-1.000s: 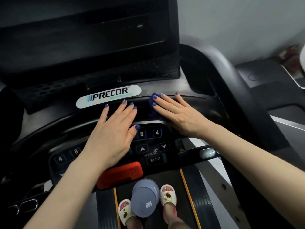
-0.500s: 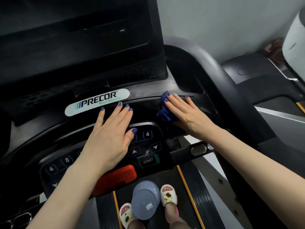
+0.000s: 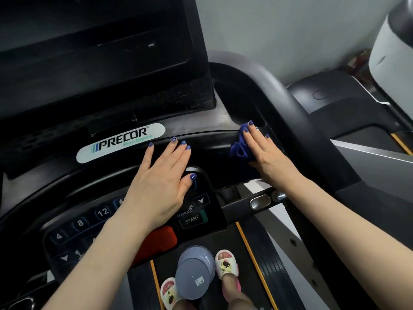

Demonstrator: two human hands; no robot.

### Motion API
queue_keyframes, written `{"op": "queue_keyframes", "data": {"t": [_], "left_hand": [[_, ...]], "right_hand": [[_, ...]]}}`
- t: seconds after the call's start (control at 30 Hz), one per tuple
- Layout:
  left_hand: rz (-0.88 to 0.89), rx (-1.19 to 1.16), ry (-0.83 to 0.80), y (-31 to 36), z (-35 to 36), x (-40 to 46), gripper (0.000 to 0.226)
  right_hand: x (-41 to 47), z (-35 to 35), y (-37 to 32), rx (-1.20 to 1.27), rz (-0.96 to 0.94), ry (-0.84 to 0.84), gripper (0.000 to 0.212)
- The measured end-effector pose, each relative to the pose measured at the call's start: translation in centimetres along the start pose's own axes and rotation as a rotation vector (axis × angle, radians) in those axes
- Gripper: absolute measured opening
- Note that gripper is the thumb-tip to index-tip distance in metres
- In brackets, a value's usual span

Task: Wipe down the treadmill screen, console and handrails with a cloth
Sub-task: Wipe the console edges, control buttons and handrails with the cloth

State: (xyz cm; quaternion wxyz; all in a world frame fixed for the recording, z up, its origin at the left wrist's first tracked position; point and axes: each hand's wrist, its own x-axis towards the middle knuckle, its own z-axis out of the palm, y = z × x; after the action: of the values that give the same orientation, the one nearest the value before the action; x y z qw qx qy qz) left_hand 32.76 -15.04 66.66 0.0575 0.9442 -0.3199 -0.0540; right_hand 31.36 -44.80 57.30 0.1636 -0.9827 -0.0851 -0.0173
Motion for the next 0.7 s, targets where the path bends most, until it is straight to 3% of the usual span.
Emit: {"op": "queue_keyframes", "data": {"t": [0.23,0.5,0.7], "left_hand": [[0.02,0.036,0.034,0.1,0.2,0.0,0.07],[0.192,0.096,0.051,2.5,1.1,-1.5,0.061],[0.26,0.139,0.064,2.6,1.7,-2.6,0.059]], "right_hand": [[-1.1,-2.1,1.2,-0.111,0.084,0.104,0.057],[-6.0,-6.7,-5.2,-0.033,0.144,0.353,0.075],[-10.7,-3.8,-9.8,0.051,0.12,0.38,0.054]]}}
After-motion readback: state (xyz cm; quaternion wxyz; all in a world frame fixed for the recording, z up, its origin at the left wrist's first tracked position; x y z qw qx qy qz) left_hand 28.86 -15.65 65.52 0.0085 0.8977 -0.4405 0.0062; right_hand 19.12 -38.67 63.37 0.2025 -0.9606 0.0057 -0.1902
